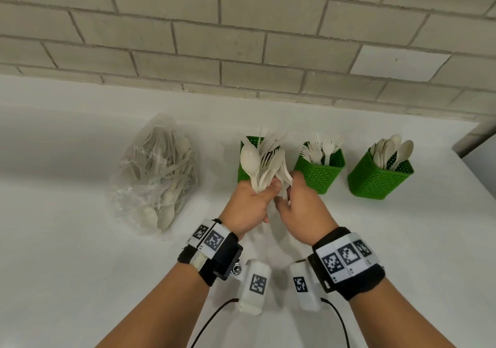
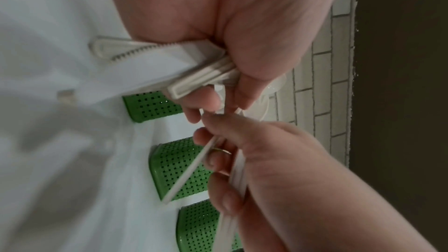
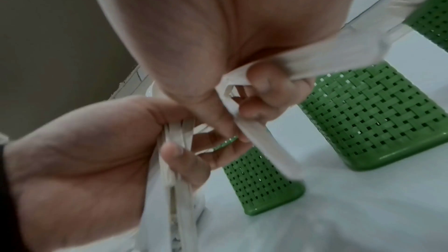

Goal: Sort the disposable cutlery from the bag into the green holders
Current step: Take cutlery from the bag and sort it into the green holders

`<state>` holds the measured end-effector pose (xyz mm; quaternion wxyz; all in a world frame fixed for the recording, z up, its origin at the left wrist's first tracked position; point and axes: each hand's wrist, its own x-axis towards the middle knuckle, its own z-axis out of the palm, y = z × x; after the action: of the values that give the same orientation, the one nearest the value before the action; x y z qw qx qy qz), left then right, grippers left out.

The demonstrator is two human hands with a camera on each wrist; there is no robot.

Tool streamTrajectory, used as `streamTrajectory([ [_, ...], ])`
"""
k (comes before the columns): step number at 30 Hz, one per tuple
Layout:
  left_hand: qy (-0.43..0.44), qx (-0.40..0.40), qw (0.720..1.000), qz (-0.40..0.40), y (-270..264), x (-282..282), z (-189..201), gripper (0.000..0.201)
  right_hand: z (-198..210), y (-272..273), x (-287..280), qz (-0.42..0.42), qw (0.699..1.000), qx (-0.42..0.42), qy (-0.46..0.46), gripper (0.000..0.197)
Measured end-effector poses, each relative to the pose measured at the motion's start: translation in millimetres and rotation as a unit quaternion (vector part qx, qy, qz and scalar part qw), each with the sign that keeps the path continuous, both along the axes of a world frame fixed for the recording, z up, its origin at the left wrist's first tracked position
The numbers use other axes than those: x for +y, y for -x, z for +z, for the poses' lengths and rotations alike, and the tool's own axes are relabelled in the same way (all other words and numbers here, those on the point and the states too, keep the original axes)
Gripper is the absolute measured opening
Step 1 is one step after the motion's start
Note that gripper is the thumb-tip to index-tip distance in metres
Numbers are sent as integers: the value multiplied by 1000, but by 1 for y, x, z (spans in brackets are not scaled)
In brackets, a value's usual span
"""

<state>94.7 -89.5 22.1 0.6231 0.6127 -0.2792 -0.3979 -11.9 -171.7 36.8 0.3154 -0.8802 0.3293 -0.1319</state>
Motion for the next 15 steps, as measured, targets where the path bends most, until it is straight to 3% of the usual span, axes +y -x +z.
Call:
streamTrajectory([
  [4,13,2,1000,20,-3,0,7,22,-2,1,-2,1,999,11,35,23],
  [8,63,91,993,51,-5,0,15,25,-2,1,-2,44,999,2,19,10],
  [10,80,89,992,46,-2,0,17,25,-5,2,-2,72,997,-24,2,9],
  [15,104,45,993,32,-6,-1,11,29,-12,-5,-1,156,979,-48,-121,46],
])
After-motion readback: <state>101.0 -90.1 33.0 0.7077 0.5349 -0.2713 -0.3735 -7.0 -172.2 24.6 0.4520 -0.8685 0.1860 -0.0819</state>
